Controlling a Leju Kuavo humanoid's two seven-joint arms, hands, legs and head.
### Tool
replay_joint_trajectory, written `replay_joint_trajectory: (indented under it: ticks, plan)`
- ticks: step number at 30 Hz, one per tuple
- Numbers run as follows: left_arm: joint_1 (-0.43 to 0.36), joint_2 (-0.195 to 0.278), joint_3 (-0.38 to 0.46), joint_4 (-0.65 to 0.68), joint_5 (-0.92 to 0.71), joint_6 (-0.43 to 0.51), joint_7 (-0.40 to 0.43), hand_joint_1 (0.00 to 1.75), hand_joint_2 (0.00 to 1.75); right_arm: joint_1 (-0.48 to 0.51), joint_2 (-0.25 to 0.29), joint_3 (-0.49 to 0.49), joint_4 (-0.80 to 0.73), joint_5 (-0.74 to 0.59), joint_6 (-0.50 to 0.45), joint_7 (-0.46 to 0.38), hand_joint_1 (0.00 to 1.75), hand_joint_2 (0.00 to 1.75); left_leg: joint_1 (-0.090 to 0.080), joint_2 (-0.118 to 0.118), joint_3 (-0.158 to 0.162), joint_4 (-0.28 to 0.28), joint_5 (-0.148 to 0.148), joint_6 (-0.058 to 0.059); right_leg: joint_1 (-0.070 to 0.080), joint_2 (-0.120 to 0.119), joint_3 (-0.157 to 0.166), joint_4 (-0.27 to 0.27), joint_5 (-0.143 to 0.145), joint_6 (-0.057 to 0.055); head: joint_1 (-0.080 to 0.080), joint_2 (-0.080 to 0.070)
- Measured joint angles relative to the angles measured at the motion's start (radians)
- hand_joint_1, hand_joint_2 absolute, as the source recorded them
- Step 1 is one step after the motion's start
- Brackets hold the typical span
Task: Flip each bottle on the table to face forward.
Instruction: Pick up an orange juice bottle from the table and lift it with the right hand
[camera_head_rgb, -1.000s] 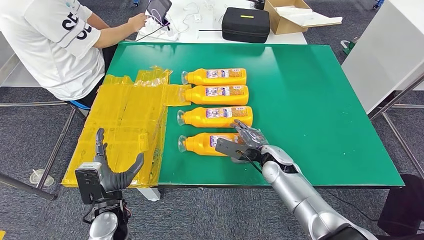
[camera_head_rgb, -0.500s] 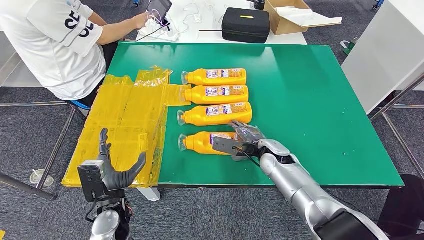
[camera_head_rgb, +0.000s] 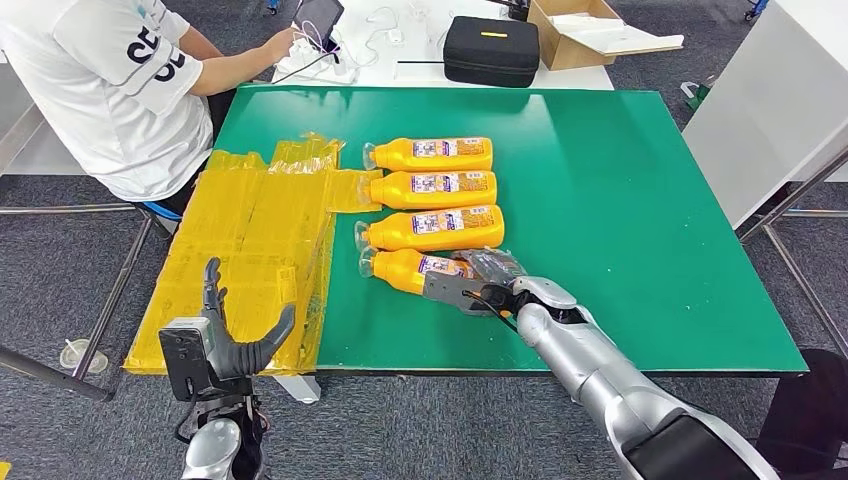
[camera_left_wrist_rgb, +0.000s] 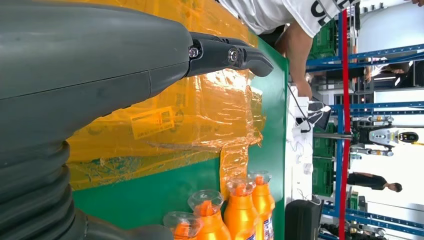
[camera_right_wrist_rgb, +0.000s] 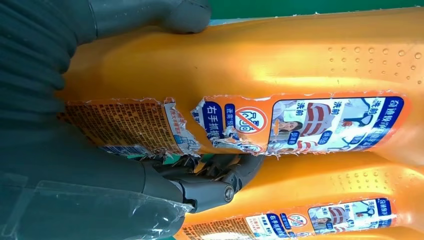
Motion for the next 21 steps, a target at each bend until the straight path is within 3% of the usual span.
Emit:
replay_joint_trajectory:
  ticks: [3, 8, 14, 21]
  plan:
    - [0.000, 0.000, 0.000, 0.001, 0.003, -0.002, 0.000, 0.00, 1.75, 0.000, 0.001, 0.002, 0.001, -0.003, -0.004, -0.002, 1.74, 1.75, 0.000, 0.000, 0.000, 0.000, 0.000, 0.000, 0.000, 0.000, 0.000, 0.000, 0.000, 0.000, 0.000, 0.000]
    - [0.000, 0.000, 0.000, 0.002, 0.009, -0.002, 0.000, 0.00, 1.75, 0.019, 0.002, -0.008, -0.012, -0.054, -0.070, -0.038, 1.75, 1.75, 0.000, 0.000, 0.000, 0.000, 0.000, 0.000, 0.000, 0.000, 0.000, 0.000, 0.000, 0.000, 0.000, 0.000]
    - [0.018, 0.000, -0.004, -0.003, 0.034, -0.021, -0.010, 0.00, 1.75, 0.208, 0.032, -0.143, -0.275, -0.169, -0.339, -0.267, 1.75, 1.75, 0.001, -0.001, -0.003, 0.000, 0.000, 0.000, 0.001, 0.000, -0.003, 0.000, -0.001, 0.000, 0.000, 0.000]
    - [0.030, 0.000, -0.024, -0.028, 0.116, -0.091, -0.002, 0.00, 1.75, 0.364, 0.110, -0.322, -0.571, -0.210, -0.556, -0.441, 1.75, 1.75, 0.001, -0.001, -0.005, 0.000, -0.001, -0.001, 0.001, -0.001, -0.004, 0.000, -0.002, 0.000, 0.000, 0.000]
